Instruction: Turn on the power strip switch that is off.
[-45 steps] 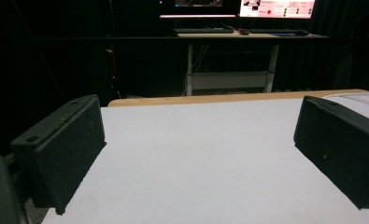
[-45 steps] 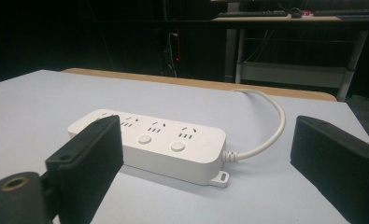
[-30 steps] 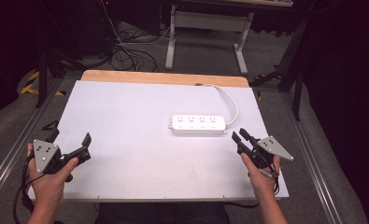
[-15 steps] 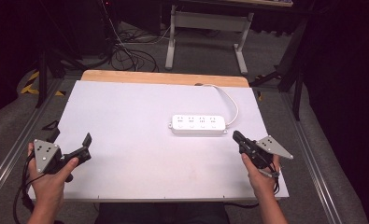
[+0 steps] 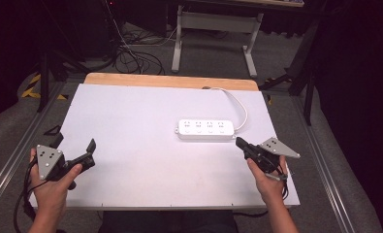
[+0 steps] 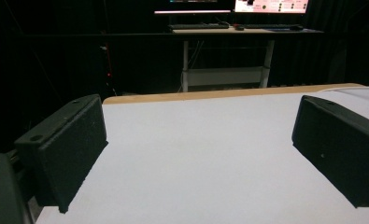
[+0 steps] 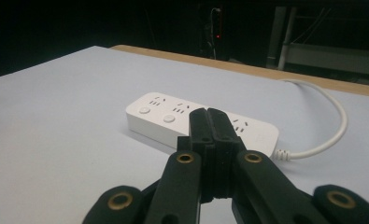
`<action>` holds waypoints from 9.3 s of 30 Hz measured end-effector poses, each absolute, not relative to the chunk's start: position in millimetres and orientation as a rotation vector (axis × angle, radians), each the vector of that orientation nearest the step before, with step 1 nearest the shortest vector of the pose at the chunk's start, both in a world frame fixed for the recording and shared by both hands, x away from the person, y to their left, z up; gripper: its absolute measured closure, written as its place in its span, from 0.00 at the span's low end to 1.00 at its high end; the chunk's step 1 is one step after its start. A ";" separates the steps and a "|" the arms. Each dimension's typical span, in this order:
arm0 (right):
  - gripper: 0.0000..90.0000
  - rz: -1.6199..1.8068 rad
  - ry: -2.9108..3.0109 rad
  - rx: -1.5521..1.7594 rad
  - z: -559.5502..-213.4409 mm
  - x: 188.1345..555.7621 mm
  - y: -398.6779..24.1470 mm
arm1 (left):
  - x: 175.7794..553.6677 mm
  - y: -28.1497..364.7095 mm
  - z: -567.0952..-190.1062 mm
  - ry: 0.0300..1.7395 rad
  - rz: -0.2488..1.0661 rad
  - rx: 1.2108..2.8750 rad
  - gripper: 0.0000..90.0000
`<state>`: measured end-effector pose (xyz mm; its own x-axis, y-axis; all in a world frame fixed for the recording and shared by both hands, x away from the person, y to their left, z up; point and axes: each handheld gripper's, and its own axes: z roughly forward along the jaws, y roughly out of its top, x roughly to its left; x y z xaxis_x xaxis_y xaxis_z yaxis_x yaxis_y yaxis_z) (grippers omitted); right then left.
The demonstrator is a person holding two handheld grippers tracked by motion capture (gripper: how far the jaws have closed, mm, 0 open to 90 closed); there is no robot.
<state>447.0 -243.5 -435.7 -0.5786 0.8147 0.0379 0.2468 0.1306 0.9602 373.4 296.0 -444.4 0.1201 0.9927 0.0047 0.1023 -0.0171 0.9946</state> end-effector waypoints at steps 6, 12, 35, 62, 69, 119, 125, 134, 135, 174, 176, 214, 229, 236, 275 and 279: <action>1.00 1.488 1.909 1.050 -425.0 460.7 -236.0 | 373.6 295.2 -444.8 1.178 1.083 1.362 0.04; 1.00 1.465 1.937 1.043 -416.5 473.7 -218.5 | 374.3 295.9 -445.2 1.182 1.083 1.366 0.05; 1.00 1.359 2.095 0.987 -419.2 527.3 -158.2 | 369.4 296.4 -446.5 1.176 1.098 1.386 0.06; 1.00 1.190 2.273 1.031 -458.8 558.3 -131.2 | 363.3 299.3 -446.5 1.173 1.100 1.385 0.06; 1.00 1.166 2.281 1.047 -462.9 561.3 -130.1 | 359.2 302.2 -446.5 1.185 1.103 1.375 0.06; 1.00 1.173 2.262 1.088 -472.1 560.7 -128.6 | 355.0 304.5 -446.0 1.196 1.097 1.351 0.07; 1.00 1.169 2.260 1.083 -472.0 560.3 -128.3 | 355.8 303.3 -445.9 1.193 1.094 1.356 0.07; 1.00 1.158 2.263 1.082 -471.3 560.5 -127.8 | 354.5 305.5 -446.0 1.197 1.092 1.349 0.07; 1.00 1.159 2.264 1.082 -471.2 560.5 -127.8 | 354.4 305.4 -446.1 1.198 1.089 1.348 0.07; 1.00 1.112 2.267 1.090 -467.1 555.2 -128.4 | 360.9 300.5 -446.8 1.178 1.068 1.371 0.08; 1.00 1.115 2.262 1.093 -467.3 555.0 -128.4 | 361.1 300.7 -446.7 1.178 1.065 1.372 0.08; 1.00 1.403 1.969 1.017 -411.5 508.6 -195.3 | 369.2 296.5 -448.1 1.177 1.052 1.383 0.09; 0.88 1.439 1.928 1.026 -409.0 499.8 -206.0 | 370.7 296.8 -448.9 1.179 1.050 1.387 0.09; 0.83 1.448 1.917 1.042 -414.0 489.0 -213.3 | 371.1 296.3 -448.4 1.176 1.048 1.388 0.09; 0.13 1.515 1.513 1.097 -423.1 461.0 -255.6 | 373.0 296.7 -447.9 1.173 1.042 1.383 0.09; 0.03 1.528 1.512 1.064 -427.1 457.3 -257.1 | 373.1 296.7 -447.8 1.172 1.040 1.382 0.09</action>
<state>457.3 -257.1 -427.1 -0.3949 0.9165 0.0639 0.0546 -0.0460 0.9974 373.1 296.7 -447.8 0.1590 0.9873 0.0053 0.1224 -0.0250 0.9922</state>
